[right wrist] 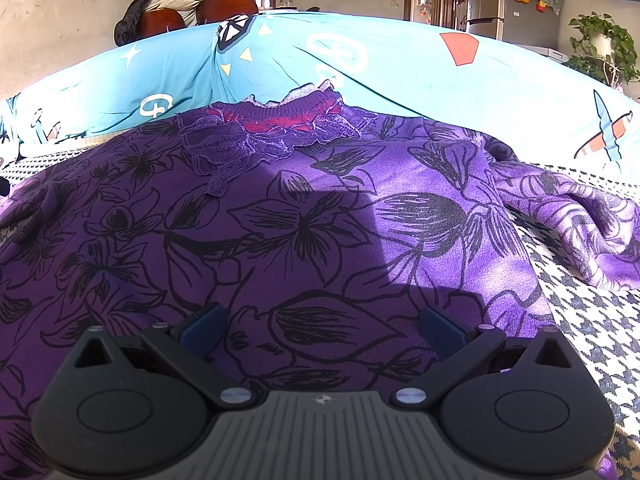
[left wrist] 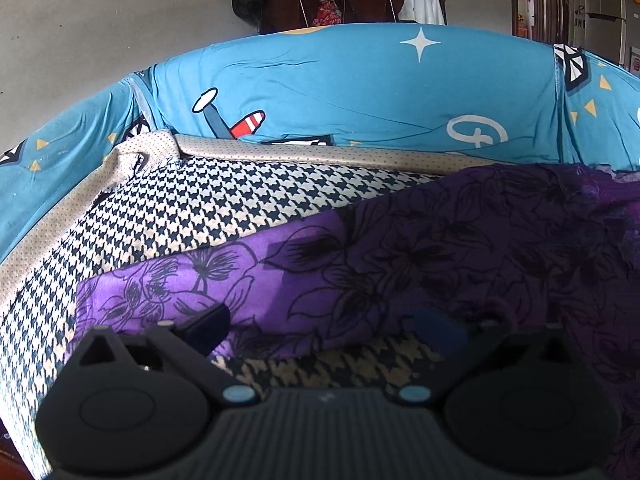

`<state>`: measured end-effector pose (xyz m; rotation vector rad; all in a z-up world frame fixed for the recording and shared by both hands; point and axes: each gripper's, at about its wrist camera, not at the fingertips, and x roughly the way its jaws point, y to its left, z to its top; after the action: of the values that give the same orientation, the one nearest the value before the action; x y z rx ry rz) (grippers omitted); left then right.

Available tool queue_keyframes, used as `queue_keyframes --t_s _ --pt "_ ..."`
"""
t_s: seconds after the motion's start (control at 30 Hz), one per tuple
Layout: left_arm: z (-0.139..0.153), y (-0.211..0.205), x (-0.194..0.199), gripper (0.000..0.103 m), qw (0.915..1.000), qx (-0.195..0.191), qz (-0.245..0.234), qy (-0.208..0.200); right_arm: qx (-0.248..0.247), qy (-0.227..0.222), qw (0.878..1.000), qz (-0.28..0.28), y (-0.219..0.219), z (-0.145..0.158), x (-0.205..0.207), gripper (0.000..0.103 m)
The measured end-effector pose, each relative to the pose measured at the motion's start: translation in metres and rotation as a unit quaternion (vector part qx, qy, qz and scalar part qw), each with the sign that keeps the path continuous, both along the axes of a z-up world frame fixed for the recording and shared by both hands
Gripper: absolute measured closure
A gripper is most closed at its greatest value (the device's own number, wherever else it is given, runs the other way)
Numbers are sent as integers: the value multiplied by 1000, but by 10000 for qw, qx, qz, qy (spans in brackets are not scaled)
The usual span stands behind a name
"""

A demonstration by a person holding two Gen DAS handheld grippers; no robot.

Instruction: Fold clothes

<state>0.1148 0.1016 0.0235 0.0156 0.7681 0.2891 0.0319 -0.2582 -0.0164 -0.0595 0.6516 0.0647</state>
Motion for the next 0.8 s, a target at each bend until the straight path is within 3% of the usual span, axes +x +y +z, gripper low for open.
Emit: queue_keyframes --t_s 0.4,0.8 --pt "7 -22 -8 0 9997 -152 -175 -44 -57 7 10000 1 1 0 0 0" --pt "8 -84 -32 0 9942 235 -1045 -100 -148 220 9996 19 4 1 5 0"
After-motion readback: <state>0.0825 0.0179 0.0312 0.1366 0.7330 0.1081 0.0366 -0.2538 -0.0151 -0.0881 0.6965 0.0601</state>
